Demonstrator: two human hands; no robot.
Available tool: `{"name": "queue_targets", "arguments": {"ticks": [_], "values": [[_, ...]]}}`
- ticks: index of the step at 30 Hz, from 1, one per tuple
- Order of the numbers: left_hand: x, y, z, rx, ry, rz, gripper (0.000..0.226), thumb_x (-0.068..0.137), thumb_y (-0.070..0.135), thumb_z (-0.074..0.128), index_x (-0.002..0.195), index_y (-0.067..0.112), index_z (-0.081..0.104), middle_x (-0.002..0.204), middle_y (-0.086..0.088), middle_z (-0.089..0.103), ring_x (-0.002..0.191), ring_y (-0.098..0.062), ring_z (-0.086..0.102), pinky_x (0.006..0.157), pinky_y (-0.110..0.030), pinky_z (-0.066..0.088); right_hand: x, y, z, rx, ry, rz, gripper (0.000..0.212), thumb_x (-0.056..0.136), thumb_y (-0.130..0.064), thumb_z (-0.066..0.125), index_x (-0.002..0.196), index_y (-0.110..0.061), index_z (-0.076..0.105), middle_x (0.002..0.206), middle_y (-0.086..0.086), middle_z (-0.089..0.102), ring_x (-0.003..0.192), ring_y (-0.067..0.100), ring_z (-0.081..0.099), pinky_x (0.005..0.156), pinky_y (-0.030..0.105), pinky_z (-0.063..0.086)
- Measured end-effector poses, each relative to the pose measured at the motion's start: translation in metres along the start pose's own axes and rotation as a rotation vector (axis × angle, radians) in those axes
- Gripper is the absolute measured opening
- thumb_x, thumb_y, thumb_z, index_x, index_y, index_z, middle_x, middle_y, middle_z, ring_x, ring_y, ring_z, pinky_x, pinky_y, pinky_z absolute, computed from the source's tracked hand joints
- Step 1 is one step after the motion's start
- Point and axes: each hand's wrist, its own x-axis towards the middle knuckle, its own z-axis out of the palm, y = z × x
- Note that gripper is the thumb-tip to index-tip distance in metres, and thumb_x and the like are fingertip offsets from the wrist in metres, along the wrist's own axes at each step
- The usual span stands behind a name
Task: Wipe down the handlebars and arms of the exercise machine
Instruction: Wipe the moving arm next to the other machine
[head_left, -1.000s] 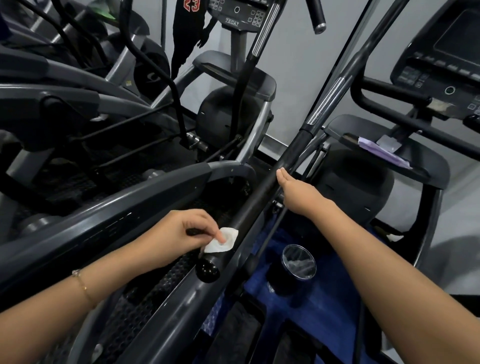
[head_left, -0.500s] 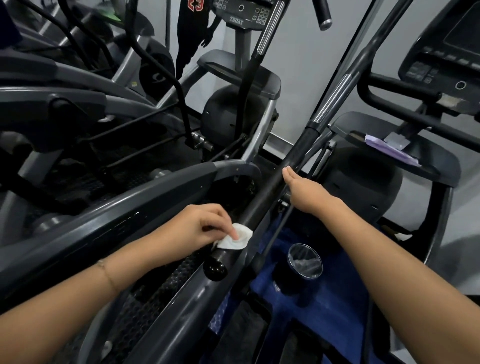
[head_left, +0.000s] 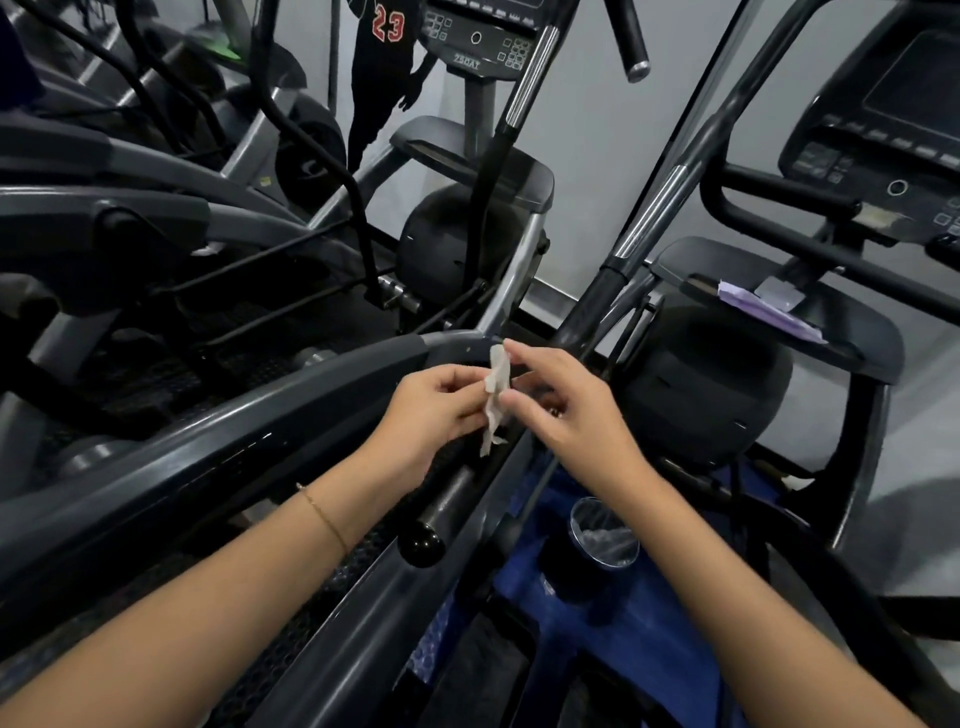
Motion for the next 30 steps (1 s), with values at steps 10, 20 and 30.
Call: {"name": "queue_targets", "arguments": {"ticks": [10,20,30], "values": [[-0.028,0.008,-0.033,0.754,-0.096,0.028,0.025,0.078,0.010,0.074,0.090,0.030,0.064,0.091,0.002,0.068,0.079,-0.010,0.062,0.078,-0.022,0.049,-0.012,0.012,0.006,-0.305,-0.033,-0.126,0.027,0.085,-0.007,0.061,0.110,-0.012,0.068,0.105,0.004,0.054,0.088,0.016,0.057,0.079,0.023,0.046],[-0.054,0.003,-0.064,0.843,-0.308,-0.226,0.034,0.065,0.007,0.084,0.088,0.025,0.065,0.088,0.001,0.067,0.060,0.001,0.058,0.063,-0.012,0.048,-0.054,-0.004,0.039,-0.341,-0.303,-0.461,0.033,0.081,0.001,0.053,0.109,-0.011,0.065,0.098,0.003,0.059,0.088,0.020,0.047,0.061,0.036,0.051],[-0.043,0.006,-0.064,0.898,-0.372,-0.232,0.030,0.066,0.006,0.083,0.085,0.016,0.063,0.079,0.001,0.064,0.062,-0.003,0.058,0.062,-0.018,0.049,-0.057,-0.015,0.050,-0.343,-0.243,-0.482,0.042,0.081,-0.002,0.037,0.106,-0.010,0.069,0.092,0.003,0.062,0.082,0.023,0.050,0.068,0.028,0.048]]}}
